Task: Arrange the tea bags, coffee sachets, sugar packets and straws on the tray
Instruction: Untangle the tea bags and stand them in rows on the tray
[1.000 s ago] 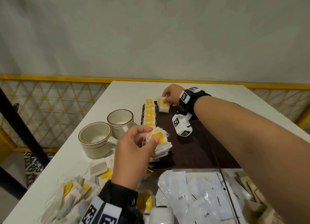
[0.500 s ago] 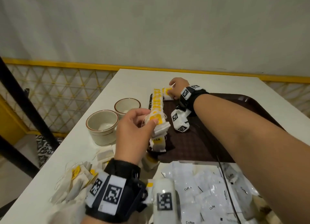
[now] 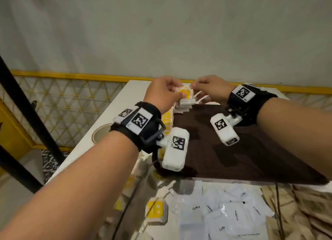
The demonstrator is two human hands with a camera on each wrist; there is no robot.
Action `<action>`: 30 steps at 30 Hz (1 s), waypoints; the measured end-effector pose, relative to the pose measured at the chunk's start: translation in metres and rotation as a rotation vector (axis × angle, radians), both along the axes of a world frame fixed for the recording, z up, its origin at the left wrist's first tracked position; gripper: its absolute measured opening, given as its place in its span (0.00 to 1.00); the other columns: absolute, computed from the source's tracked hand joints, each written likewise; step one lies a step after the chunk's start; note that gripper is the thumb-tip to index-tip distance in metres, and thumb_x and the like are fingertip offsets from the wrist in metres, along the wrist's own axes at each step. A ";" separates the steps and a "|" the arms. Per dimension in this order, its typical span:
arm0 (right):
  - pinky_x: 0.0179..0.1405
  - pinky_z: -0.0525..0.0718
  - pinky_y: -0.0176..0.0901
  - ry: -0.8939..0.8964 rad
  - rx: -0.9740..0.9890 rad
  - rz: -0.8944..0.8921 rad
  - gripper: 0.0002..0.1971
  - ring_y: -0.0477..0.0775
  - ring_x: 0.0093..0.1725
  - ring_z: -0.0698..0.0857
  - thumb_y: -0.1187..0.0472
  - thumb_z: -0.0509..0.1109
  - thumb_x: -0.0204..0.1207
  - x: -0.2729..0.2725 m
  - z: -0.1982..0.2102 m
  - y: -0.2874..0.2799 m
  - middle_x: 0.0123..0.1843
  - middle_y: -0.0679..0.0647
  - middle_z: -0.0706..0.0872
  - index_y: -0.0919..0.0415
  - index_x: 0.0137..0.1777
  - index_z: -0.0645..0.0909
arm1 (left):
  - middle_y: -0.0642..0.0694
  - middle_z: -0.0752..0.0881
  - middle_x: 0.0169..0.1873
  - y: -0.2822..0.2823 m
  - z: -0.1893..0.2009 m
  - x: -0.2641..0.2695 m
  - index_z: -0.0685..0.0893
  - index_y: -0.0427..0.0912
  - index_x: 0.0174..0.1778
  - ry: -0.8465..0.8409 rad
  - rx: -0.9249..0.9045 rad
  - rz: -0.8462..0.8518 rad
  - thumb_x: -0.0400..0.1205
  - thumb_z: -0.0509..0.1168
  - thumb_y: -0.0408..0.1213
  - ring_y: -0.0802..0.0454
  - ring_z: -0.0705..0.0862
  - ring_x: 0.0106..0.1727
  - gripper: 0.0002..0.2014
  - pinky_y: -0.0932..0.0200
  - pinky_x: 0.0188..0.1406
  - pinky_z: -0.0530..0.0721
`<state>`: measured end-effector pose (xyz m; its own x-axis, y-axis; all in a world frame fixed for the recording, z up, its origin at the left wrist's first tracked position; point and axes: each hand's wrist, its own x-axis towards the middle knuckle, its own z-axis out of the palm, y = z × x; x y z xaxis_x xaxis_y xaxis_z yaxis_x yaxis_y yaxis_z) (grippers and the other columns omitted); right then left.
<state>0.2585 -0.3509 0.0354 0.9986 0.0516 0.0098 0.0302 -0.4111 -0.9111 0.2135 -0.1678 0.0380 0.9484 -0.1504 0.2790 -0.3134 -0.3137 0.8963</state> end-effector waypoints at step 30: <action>0.44 0.90 0.55 0.097 -0.117 -0.129 0.15 0.60 0.45 0.86 0.77 0.74 0.68 0.029 -0.066 0.006 0.42 0.58 0.84 0.55 0.39 0.80 | 0.41 0.87 0.38 -0.028 -0.017 0.145 0.88 0.33 0.52 0.165 0.810 -0.305 0.77 0.69 0.23 0.46 0.86 0.42 0.09 0.50 0.52 0.86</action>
<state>0.2870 -0.3453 -0.0308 0.9930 -0.0815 -0.0853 -0.1150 -0.5088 -0.8532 0.3581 -0.1960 0.0213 0.8532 -0.4964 -0.1599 -0.3738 -0.7960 0.4761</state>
